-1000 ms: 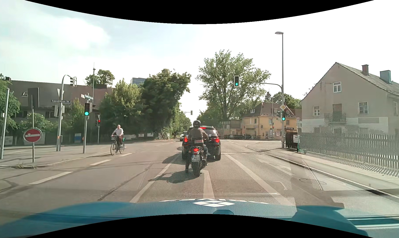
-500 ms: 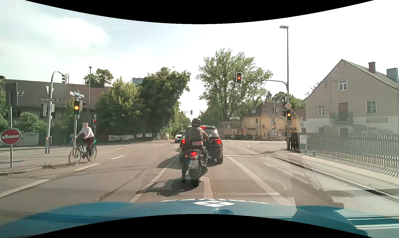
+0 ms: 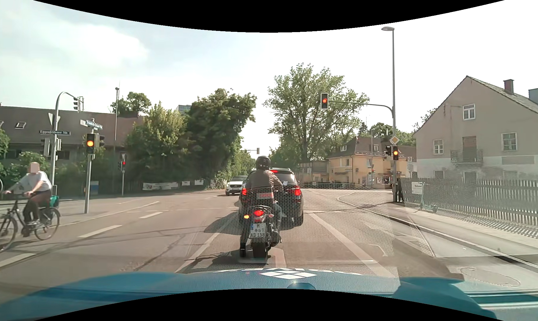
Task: Follow the waypoints while adhering to traffic rules and regulations
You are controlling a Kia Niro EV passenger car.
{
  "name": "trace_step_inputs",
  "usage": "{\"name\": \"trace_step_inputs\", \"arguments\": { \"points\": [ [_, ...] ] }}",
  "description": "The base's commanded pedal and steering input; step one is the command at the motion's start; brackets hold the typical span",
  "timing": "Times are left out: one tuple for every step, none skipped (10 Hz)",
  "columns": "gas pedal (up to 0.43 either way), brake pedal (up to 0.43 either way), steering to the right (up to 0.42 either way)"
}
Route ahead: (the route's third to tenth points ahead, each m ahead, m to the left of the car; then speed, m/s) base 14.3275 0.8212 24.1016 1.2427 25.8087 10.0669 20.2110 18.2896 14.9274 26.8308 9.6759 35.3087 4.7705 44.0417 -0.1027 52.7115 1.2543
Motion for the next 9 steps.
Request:
{"name": "trace_step_inputs", "arguments": {
  "points": [
    [0.0, 0.226, -0.009],
    [0.0, 0.226, -0.009],
    [0.0, 0.22, -0.009],
    [0.0, 0.22, -0.009],
    [0.0, 0.207, -0.009],
    [0.0, 0.207, -0.009],
    [0.0, 0.201, -0.009],
    [0.0, 0.207, -0.009],
    [0.0, 0.213, -0.009]
  ]
}}
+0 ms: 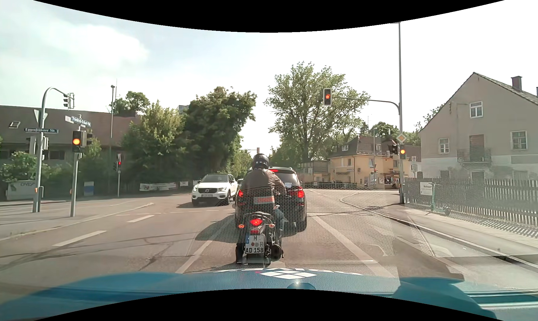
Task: Follow the waypoints while adhering to traffic rules and regulations
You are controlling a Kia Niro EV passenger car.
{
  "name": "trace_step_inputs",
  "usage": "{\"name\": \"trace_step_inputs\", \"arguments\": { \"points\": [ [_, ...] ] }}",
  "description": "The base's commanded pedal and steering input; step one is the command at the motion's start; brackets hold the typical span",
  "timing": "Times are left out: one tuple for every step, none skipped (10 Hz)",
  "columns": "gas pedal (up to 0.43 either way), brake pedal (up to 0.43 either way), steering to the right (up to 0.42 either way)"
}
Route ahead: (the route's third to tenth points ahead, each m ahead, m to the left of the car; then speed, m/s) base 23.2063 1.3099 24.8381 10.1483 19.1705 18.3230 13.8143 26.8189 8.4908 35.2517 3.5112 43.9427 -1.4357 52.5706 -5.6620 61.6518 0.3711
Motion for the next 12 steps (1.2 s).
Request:
{"name": "trace_step_inputs", "arguments": {
  "points": [
    [0.0, 0.213, -0.009],
    [0.0, 0.195, -0.009],
    [0.0, 0.207, -0.009],
    [0.0, 0.232, -0.009],
    [0.0, 0.238, -0.009],
    [0.0, 0.25, -0.01],
    [0.0, 0.268, -0.012],
    [0.0, 0.28, -0.011],
    [0.0, 0.238, -0.011],
    [0.0, 0.226, -0.012],
    [0.0, 0.25, -0.011],
    [0.0, 0.28, -0.011]
  ]
}}
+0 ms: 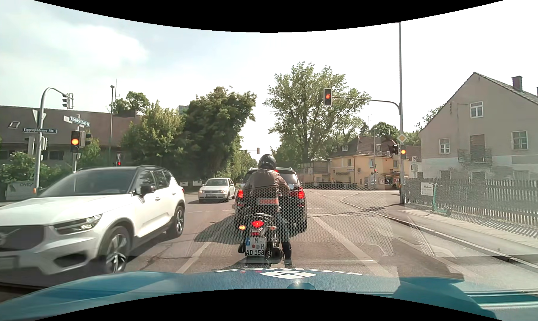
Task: Follow the waypoints while adhering to traffic rules and regulations
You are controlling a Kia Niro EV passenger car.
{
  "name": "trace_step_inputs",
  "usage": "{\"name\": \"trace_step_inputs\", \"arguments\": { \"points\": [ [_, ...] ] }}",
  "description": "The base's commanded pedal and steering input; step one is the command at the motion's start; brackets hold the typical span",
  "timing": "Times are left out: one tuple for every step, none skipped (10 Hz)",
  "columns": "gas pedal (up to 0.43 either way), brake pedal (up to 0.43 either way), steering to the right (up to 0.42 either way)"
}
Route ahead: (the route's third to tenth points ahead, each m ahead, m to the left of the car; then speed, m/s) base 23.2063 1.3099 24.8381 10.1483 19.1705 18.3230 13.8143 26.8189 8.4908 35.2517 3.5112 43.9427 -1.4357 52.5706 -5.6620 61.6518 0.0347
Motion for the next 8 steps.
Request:
{"name": "trace_step_inputs", "arguments": {
  "points": [
    [0.0, 0.299, -0.011],
    [0.0, 0.311, -0.012],
    [0.0, 0.323, -0.012],
    [0.0, 0.335, -0.012],
    [0.0, 0.354, -0.012],
    [0.0, 0.348, -0.012],
    [0.0, 0.348, -0.012],
    [0.0, 0.335, -0.012]
  ]
}}
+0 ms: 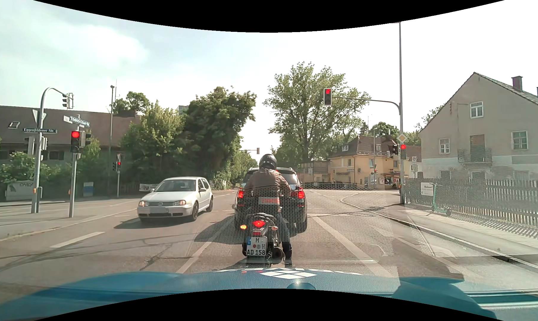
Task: Follow the waypoints while adhering to traffic rules and regulations
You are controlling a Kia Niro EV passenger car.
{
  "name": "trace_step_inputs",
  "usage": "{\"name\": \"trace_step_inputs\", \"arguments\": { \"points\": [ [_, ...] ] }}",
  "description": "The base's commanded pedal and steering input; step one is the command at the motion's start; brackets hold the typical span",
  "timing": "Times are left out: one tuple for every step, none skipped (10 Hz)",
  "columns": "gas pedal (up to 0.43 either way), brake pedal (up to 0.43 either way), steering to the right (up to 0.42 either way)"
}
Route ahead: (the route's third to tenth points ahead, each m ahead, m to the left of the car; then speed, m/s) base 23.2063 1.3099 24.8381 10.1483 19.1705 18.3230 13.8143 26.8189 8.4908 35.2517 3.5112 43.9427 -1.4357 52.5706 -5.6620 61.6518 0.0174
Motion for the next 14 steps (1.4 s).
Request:
{"name": "trace_step_inputs", "arguments": {
  "points": [
    [0.0, 0.329, -0.011],
    [0.0, 0.329, -0.012],
    [0.0, 0.317, -0.012],
    [0.0, 0.317, -0.011],
    [0.0, 0.317, -0.011],
    [0.0, 0.317, -0.011],
    [0.0, 0.317, -0.011],
    [0.0, 0.317, -0.011],
    [0.0, 0.317, -0.011],
    [0.0, 0.317, -0.011],
    [0.0, 0.317, -0.011],
    [0.0, 0.317, -0.011],
    [0.0, 0.317, -0.011],
    [0.0, 0.317, -0.011]
  ]
}}
